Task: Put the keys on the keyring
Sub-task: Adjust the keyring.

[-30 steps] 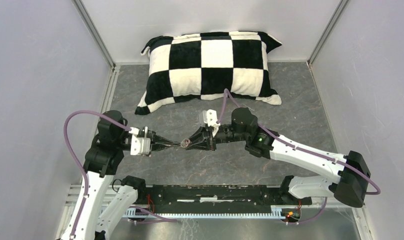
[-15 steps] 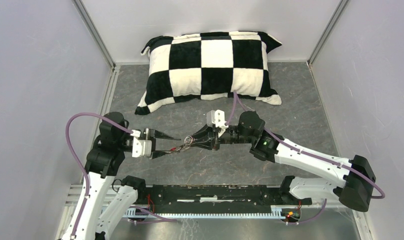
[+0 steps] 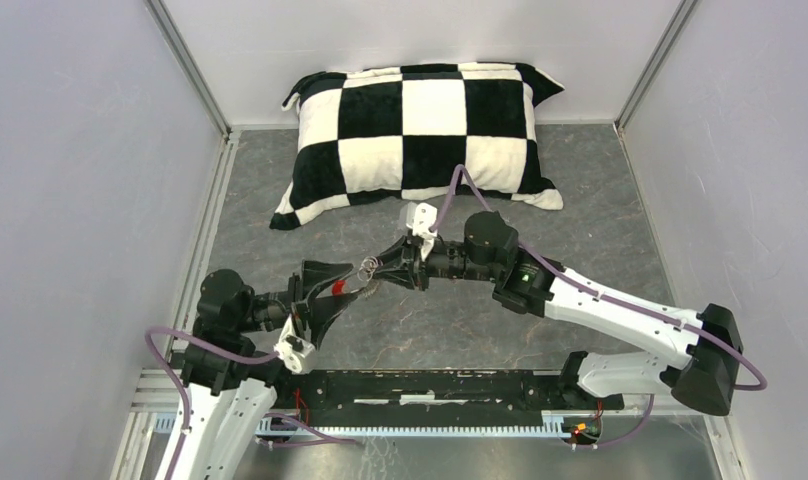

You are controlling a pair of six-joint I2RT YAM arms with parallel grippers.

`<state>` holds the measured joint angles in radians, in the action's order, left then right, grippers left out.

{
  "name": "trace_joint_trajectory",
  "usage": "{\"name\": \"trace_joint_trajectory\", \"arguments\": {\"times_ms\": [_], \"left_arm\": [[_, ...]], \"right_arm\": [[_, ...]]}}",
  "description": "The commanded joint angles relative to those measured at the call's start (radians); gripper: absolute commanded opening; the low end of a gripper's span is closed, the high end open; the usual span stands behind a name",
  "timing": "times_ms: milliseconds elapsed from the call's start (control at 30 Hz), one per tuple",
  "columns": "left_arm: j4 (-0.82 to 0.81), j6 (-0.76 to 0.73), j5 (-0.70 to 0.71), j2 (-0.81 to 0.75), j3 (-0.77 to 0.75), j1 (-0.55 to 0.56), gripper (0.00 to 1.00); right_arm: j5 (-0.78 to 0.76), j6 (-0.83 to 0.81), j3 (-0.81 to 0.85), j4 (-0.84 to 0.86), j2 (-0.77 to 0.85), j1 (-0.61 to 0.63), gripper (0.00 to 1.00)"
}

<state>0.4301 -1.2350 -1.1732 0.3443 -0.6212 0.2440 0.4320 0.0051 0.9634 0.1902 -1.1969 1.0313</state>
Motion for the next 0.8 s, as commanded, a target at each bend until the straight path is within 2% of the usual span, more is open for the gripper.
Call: {"name": "trace_joint_trajectory", "arguments": {"times_ms": [0,100,267,467,667,767], "left_arm": [[-0.275,-0.165,0.1,-0.034,0.045,0.0,0.7],[-0.298,-0.246,0.093,-0.064,0.077,0.0,0.69],[-0.38,-0.251,0.111,-0.093,0.114,0.0,0.69],[-0.288,-0.363,0.09,-0.091,0.12,0.0,0.68],[-0.049,-0.627,0.1,-0.056,0.085,0.0,0.66],[-0.055,-0.672,0.101,-0.065,0.102,0.0,0.66]], "right_arm": [[-0.157,0.07,0.119,-0.118,-0.043,0.013,0.0],[-0.197,0.125,0.174,-0.183,-0.083,0.017,0.0],[-0.249,0.15,0.207,-0.227,-0.109,0.044,0.0],[-0.263,0.173,0.226,-0.224,-0.126,0.061,0.0],[-0.267,0.183,0.236,-0.229,-0.129,0.066,0.0],[-0.261,0.193,0.238,-0.228,-0.134,0.067,0.0]]}}
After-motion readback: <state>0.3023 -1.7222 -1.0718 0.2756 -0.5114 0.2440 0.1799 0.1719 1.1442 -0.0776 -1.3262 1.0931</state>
